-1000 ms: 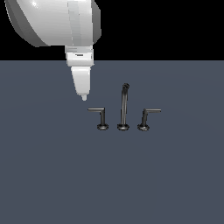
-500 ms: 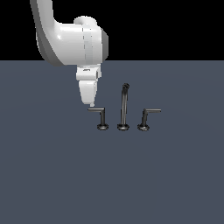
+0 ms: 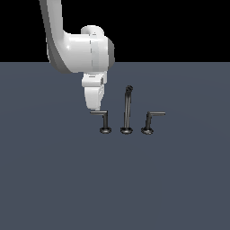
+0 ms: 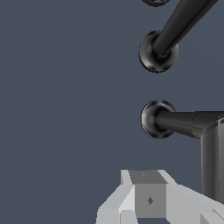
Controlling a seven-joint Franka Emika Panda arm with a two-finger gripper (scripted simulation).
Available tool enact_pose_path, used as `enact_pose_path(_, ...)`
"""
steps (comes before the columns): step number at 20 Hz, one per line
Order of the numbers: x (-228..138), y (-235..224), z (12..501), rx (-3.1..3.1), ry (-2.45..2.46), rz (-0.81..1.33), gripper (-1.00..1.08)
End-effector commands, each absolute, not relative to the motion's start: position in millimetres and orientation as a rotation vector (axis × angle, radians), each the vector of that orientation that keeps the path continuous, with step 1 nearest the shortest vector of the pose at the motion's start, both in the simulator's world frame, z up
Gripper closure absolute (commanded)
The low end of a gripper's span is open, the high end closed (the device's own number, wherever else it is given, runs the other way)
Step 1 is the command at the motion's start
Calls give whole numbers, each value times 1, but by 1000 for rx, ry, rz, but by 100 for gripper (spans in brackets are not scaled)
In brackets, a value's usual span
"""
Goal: Turn on the faucet by rotating a designated handle.
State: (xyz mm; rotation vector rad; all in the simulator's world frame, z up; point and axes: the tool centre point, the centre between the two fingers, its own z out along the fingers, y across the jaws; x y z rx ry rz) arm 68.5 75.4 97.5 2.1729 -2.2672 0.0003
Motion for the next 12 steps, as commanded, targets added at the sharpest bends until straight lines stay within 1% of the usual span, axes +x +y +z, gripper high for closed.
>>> enact_pose_path(1, 69, 76, 98, 2174, -2268, 0, 108)
enact_pose_path(6, 69, 76, 98, 2174, -2267, 0, 108)
enact_pose_path(12, 51, 86, 98, 2174, -2267, 0, 108)
